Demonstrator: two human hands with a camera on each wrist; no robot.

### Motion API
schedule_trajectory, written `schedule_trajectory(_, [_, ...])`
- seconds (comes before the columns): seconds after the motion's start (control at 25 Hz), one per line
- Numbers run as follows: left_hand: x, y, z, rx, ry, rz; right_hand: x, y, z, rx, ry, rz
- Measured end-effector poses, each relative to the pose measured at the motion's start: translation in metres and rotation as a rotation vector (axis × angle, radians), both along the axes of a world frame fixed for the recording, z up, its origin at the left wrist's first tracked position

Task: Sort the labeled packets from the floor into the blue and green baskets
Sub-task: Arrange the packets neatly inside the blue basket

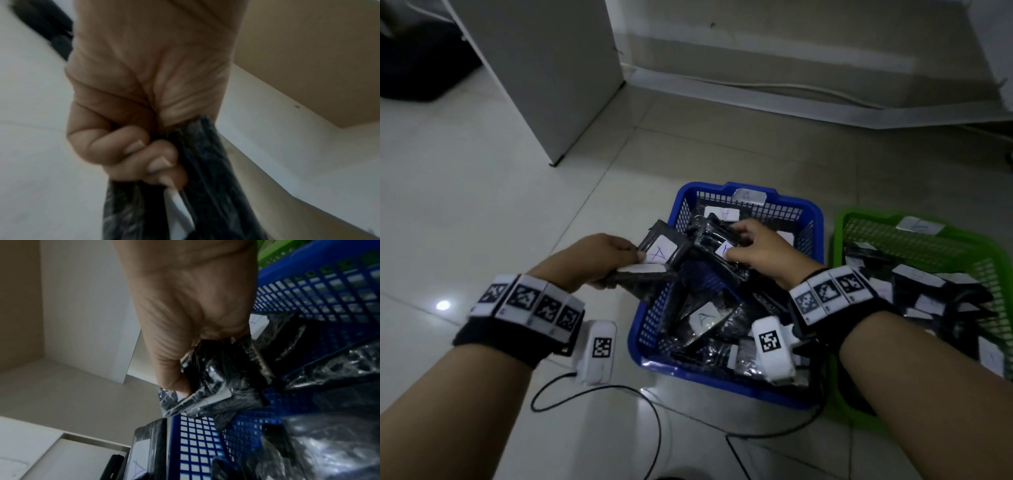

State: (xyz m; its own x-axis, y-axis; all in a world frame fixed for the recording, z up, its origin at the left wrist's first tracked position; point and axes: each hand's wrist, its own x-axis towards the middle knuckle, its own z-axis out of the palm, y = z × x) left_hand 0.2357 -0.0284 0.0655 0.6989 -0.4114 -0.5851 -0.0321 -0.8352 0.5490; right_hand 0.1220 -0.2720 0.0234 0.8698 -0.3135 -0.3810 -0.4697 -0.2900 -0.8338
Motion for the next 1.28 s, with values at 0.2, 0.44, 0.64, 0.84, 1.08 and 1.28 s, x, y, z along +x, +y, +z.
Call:
schedule_trajectory(0.2, [-0.009,0.023,-0.021,-0.175,0.097,0.238,0.014,0.012,-0.007,-0.156,0.118,0.195])
schedule_trajectory(0.44, [-0.024,0.007,-0.033,-0.532,0.181,0.439,0.014,0.016,-0.020,-0.559,0.212,0.306])
schedule_trajectory(0.64, [-0.036,-0.011,-0.043,-0.659,0.360,0.574,0.019,0.019,-0.021,-0.434,0.222,0.332])
schedule_trajectory(0.84, [-0.031,-0.013,-0.045,-0.672,0.331,0.594,0.022,0.010,-0.016,-0.516,0.248,0.309])
schedule_trajectory(1.08, [-0.030,-0.021,-0.046,-0.608,0.278,0.546,0.015,0.014,-0.020,-0.515,0.258,0.336])
schedule_trajectory(1.28, [-0.026,-0.024,-0.045,-0.563,0.248,0.500,0.019,0.015,-0.032,-0.609,0.208,0.301])
